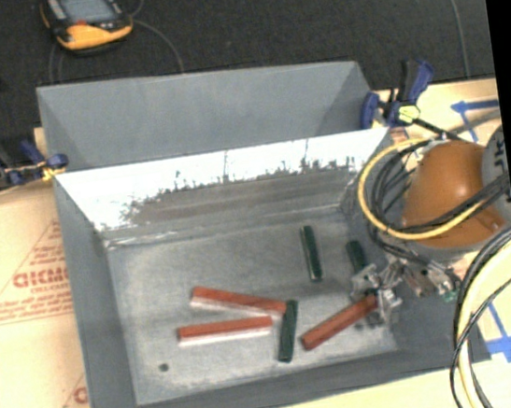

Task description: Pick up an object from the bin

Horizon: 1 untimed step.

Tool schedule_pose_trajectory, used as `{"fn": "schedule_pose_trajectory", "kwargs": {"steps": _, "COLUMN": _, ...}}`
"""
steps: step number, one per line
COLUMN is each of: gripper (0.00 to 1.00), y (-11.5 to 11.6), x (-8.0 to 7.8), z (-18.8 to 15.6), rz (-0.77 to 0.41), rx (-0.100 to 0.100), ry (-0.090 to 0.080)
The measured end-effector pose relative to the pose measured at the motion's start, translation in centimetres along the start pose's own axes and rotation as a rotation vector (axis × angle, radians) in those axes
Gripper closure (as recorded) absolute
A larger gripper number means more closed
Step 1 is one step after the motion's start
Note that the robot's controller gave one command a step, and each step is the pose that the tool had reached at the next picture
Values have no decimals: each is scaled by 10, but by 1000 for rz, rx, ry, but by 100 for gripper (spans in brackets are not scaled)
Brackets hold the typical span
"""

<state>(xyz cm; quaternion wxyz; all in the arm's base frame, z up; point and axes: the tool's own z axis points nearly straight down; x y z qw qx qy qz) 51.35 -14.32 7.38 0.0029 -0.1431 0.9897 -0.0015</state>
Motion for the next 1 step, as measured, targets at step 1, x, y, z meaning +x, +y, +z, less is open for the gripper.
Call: {"fn": "schedule_pose_trajectory", "kwargs": {"steps": 1, "gripper": 100, "y": -2, "x": -26, "z": -134, "rz": -158, "rx": -2, "ry": 1}}
